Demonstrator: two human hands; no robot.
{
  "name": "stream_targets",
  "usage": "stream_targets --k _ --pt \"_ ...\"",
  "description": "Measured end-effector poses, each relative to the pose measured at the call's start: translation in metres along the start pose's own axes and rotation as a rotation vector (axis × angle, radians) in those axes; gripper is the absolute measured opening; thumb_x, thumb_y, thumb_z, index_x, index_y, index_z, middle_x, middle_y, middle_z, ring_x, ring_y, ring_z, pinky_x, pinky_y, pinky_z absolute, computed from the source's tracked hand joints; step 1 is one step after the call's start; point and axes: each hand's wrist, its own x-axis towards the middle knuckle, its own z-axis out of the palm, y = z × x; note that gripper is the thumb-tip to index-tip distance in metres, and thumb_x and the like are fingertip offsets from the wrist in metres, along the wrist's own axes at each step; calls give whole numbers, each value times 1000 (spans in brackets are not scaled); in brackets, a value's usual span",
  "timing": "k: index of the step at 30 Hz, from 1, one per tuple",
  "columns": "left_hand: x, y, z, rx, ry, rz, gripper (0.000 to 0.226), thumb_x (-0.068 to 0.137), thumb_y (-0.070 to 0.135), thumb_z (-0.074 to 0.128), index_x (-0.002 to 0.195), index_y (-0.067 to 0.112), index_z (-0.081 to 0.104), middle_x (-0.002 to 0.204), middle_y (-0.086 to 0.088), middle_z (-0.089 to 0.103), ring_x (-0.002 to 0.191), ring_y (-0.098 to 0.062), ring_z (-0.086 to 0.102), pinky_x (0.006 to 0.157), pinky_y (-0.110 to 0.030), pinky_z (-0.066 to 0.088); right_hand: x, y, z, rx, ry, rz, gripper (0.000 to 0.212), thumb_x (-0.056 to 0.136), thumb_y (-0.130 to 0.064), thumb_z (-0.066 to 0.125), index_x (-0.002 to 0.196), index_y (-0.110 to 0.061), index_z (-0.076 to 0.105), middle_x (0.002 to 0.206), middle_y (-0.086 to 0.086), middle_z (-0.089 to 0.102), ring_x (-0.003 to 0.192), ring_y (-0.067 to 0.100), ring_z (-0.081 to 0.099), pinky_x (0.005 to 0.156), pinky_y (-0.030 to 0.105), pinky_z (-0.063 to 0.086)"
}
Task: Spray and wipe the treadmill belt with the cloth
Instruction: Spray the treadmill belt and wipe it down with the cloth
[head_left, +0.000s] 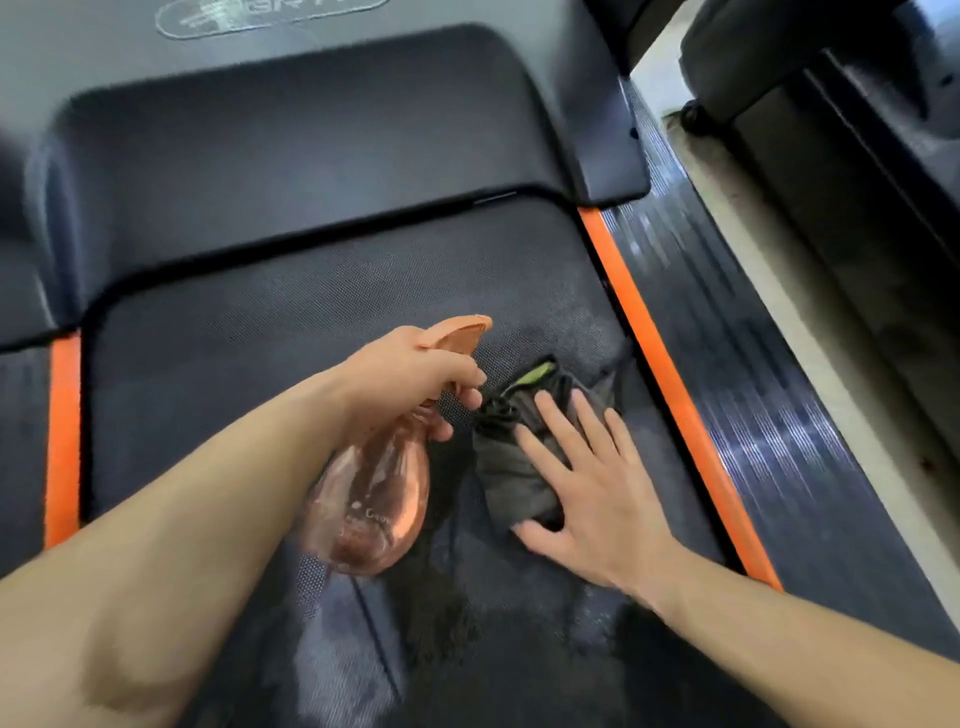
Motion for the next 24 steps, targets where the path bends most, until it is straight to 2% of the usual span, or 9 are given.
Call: stream_targets --k 3,5,6,9,11,14,16,21,24 --pt "11 2 17 141 -43 -8 34 82 22 74 114 10 75 95 -18 75 50 -10 53 59 -36 60 -28 -1 5 -54 -23 12 90 78 -72 53 156 -29 39 169 7 18 156 38 13 123 59 17" --pt "16 5 24 222 -46 -26 50 67 36 73 109 8 77 99 -14 76 58 -21 59 72 -44 63 -45 -2 7 -47 -38 36 90 77 -70 54 155 -27 40 169 9 19 155 40 14 122 60 17" --pt "19 6 27 224 -39 -31 50 65 37 73 105 7 77 99 -13 76 64 -25 62 72 -44 62 -56 -4 7 -48 -40 34 91 75 -69 56 154 -26 42 169 10 20 155 42 14 121 60 17" --pt "27 9 37 190 -40 -31 27 69 32 72 83 9 74 89 -15 76 77 -30 64 63 -38 58 -86 -9 14 -64 -40 47 94 69 -69 59 151 -25 46 168 12 22 153 43 18 117 61 19" --pt "31 13 44 219 -41 -42 22 71 31 72 75 9 69 71 -9 71 63 -29 63 59 -34 53 -95 -12 15 -70 -27 55 94 68 -68 61 151 -25 45 168 12 22 153 43 19 117 61 20" --pt "34 14 49 248 -25 -78 21 84 19 72 69 8 62 59 -7 61 42 -24 57 41 -20 41 -97 -12 17 -69 -26 62 94 69 -67 61 152 -25 44 168 12 22 153 42 19 118 60 20" --pt "32 12 46 253 -18 -92 20 86 16 71 70 7 64 60 -8 62 41 -23 57 40 -20 40 -96 -12 18 -67 -42 66 94 69 -67 61 151 -25 45 168 12 22 153 42 20 117 60 21" --pt "22 3 31 187 -73 -81 22 77 28 77 81 7 75 77 -5 75 60 -26 57 66 -39 53 -86 -11 8 4 -29 51 92 67 -64 60 150 -25 48 167 10 25 153 41 19 118 58 19" --pt "18 -3 24 148 8 -64 33 75 30 78 97 6 75 83 -9 75 58 -21 55 66 -41 53 -39 2 -1 11 7 104 88 74 -60 54 153 -21 45 167 11 26 154 40 19 123 53 17"
